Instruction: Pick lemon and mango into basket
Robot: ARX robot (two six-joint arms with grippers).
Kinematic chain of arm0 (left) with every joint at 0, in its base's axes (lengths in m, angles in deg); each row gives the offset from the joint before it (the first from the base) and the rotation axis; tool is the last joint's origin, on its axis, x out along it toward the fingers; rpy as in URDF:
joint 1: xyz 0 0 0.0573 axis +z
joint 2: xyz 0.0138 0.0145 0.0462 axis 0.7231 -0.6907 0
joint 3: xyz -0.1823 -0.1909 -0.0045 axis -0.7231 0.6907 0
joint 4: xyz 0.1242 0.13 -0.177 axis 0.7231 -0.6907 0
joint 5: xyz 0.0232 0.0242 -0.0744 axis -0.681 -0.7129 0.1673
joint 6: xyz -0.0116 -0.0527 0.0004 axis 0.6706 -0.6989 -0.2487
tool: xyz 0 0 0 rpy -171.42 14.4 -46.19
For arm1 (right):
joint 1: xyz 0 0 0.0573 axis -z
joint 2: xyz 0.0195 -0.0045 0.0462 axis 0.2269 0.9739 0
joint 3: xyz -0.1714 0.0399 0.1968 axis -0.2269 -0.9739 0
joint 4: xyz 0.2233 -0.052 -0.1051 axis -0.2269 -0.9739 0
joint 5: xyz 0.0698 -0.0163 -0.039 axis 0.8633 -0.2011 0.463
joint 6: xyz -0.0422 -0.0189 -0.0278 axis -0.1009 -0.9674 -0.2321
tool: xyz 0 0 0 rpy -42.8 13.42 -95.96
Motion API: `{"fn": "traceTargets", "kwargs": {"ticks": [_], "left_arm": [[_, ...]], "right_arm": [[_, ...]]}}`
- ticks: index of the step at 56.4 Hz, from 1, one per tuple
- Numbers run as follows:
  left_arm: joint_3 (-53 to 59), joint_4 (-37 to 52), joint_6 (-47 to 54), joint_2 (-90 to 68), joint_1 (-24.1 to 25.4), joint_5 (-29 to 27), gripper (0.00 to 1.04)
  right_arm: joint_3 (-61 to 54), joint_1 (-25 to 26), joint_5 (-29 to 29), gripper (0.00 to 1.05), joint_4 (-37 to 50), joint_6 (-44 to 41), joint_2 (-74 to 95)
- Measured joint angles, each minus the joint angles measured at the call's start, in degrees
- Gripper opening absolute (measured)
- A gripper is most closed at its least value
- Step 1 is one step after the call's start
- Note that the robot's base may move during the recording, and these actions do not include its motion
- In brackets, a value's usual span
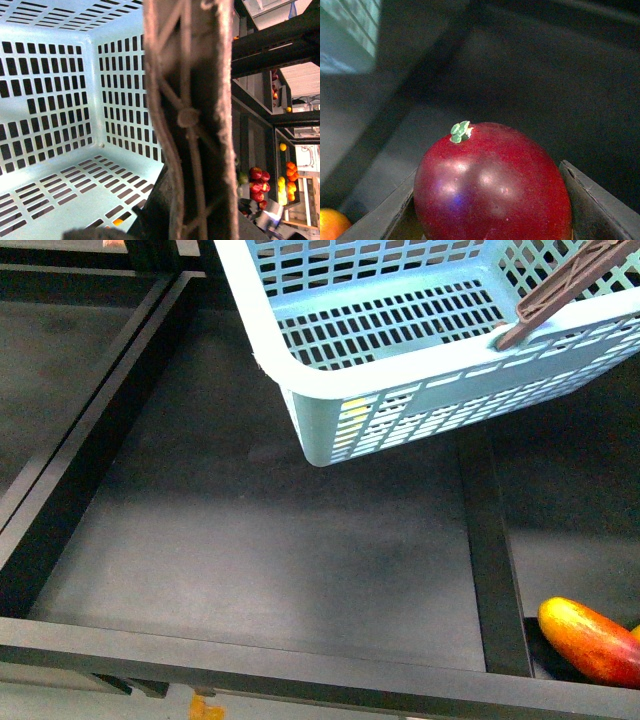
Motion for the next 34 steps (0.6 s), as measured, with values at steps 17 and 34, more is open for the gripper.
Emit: {"fn": "traceTargets", "kwargs": {"ticks": [17, 34], "left_arm": [[0.00, 0.00, 0.00, 0.00, 0.00, 0.02, 0.05], [0.00, 0.00, 0.00, 0.00, 0.00, 0.02, 0.05]], "right_arm": [[-12.24, -7.54, 5.99, 0.66, 15.43, 20.35, -17.81], [-16.94, -25.16, -6.12, 0.66, 34.91, 42.49, -22.25]]}}
